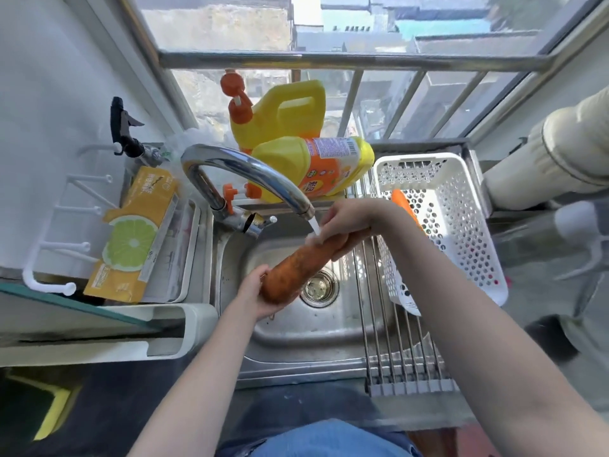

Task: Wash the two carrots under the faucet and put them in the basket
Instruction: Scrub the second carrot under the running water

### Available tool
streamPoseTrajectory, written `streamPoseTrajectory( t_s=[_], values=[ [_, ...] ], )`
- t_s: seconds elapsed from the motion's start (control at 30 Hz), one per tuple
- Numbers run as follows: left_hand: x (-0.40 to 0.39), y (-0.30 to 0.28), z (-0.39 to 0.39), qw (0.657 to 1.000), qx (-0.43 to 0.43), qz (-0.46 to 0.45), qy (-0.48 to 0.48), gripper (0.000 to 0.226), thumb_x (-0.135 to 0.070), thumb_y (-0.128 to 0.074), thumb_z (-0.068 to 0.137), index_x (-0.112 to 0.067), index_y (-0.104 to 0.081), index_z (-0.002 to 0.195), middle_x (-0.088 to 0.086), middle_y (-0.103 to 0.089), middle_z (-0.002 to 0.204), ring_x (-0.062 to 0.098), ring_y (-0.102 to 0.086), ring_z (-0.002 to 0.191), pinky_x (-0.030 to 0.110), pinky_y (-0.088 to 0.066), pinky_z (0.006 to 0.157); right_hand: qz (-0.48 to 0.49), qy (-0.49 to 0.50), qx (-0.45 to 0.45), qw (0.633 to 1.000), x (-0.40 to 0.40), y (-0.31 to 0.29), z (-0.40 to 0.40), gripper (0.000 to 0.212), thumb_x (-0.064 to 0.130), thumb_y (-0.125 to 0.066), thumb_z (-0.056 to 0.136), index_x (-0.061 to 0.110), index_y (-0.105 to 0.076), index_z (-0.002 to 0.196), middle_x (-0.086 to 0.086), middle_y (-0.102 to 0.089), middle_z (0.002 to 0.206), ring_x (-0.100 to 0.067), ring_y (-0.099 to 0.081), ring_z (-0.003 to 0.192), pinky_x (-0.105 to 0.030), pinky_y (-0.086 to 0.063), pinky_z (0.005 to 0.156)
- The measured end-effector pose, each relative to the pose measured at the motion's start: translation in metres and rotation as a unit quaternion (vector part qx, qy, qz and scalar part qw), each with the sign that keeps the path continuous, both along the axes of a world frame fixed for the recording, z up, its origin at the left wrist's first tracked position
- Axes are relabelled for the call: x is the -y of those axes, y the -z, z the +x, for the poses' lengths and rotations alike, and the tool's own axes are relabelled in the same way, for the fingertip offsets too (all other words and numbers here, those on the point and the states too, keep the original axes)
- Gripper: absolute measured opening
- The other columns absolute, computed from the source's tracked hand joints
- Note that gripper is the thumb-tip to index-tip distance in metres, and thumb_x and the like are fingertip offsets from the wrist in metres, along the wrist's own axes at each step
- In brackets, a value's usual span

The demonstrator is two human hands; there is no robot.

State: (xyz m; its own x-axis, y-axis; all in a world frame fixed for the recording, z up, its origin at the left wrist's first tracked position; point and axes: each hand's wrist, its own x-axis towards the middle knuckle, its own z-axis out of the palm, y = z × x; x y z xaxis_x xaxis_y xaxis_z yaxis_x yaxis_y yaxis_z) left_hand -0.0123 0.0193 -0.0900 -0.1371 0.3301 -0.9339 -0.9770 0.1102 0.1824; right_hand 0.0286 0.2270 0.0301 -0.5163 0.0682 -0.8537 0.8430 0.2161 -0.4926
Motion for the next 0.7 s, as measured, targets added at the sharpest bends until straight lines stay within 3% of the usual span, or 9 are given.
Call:
streamPoseTrajectory(
  t_s=[0.07,0.2,0.3,0.4,0.53,0.63,0.7],
  values=[
    [0.003,0.001,-0.002,0.998,0.006,-0.010,0.063,0.029,-0.027,-0.047,0.089,-0.006,-0.063,0.101,0.020,-0.068,0.093,0.033,-0.066,0.084,0.044,-0.060,0.060,-0.040,0.067,-0.010,0.997,-0.003,0.000,0.003,0.024,0.013,-0.070,0.086,-0.004,-0.065,0.102,-0.024,-0.070,0.104,-0.035,-0.071,0.094,-0.043,-0.055,0.091],
    [0.005,-0.009,-0.002,0.973,-0.024,0.017,0.229,0.040,-0.041,-0.048,0.091,-0.008,-0.068,0.083,0.011,-0.070,0.073,0.028,-0.070,0.067,0.030,-0.053,0.064,-0.056,0.144,-0.020,0.988,0.003,0.017,0.009,0.033,0.021,-0.064,0.088,0.000,-0.063,0.113,-0.020,-0.068,0.113,-0.029,-0.071,0.095,-0.042,-0.057,0.089],
    [0.008,-0.011,-0.004,0.953,-0.042,0.057,0.296,0.056,-0.055,-0.039,0.093,-0.007,-0.067,0.102,0.011,-0.068,0.082,0.028,-0.070,0.071,0.030,-0.053,0.062,-0.041,0.248,-0.048,0.967,0.015,0.034,0.016,0.015,0.020,-0.063,0.088,0.009,-0.063,0.098,-0.015,-0.065,0.105,-0.025,-0.067,0.089,-0.040,-0.059,0.083],
    [0.009,-0.016,-0.004,0.940,-0.029,0.108,0.321,0.065,-0.064,-0.045,0.086,-0.007,-0.066,0.111,0.014,-0.070,0.091,0.031,-0.071,0.077,0.035,-0.055,0.064,-0.107,0.387,-0.107,0.910,0.035,0.052,0.018,0.015,0.018,-0.064,0.089,0.009,-0.062,0.101,-0.013,-0.066,0.097,-0.023,-0.064,0.083,-0.042,-0.058,0.079],
    [0.006,-0.025,0.001,0.929,-0.046,0.161,0.329,0.066,-0.039,-0.080,0.064,-0.005,-0.055,0.114,0.014,-0.073,0.090,0.029,-0.072,0.079,0.041,-0.060,0.065,-0.208,0.507,-0.141,0.825,0.061,0.062,0.009,0.012,0.024,-0.060,0.093,0.012,-0.060,0.088,-0.005,-0.067,0.067,-0.021,-0.067,0.063,-0.036,-0.054,0.068],
    [0.000,-0.030,0.007,0.935,-0.080,0.179,0.296,0.060,-0.025,-0.076,0.058,-0.004,-0.056,0.111,0.010,-0.074,0.088,0.023,-0.072,0.079,0.038,-0.058,0.074,-0.227,0.511,-0.150,0.815,0.070,0.062,0.000,0.021,0.026,-0.054,0.097,0.011,-0.057,0.081,-0.004,-0.062,0.063,-0.019,-0.063,0.052,-0.030,-0.055,0.053],
    [-0.003,-0.033,0.010,0.942,-0.098,0.168,0.273,0.054,-0.020,-0.075,0.057,-0.005,-0.059,0.106,0.008,-0.073,0.083,0.020,-0.071,0.071,0.034,-0.059,0.065,-0.191,0.503,-0.148,0.830,0.076,0.062,-0.006,0.020,0.023,-0.059,0.095,0.010,-0.056,0.080,-0.004,-0.059,0.057,-0.018,-0.058,0.045,-0.028,-0.051,0.049]
  ],
)
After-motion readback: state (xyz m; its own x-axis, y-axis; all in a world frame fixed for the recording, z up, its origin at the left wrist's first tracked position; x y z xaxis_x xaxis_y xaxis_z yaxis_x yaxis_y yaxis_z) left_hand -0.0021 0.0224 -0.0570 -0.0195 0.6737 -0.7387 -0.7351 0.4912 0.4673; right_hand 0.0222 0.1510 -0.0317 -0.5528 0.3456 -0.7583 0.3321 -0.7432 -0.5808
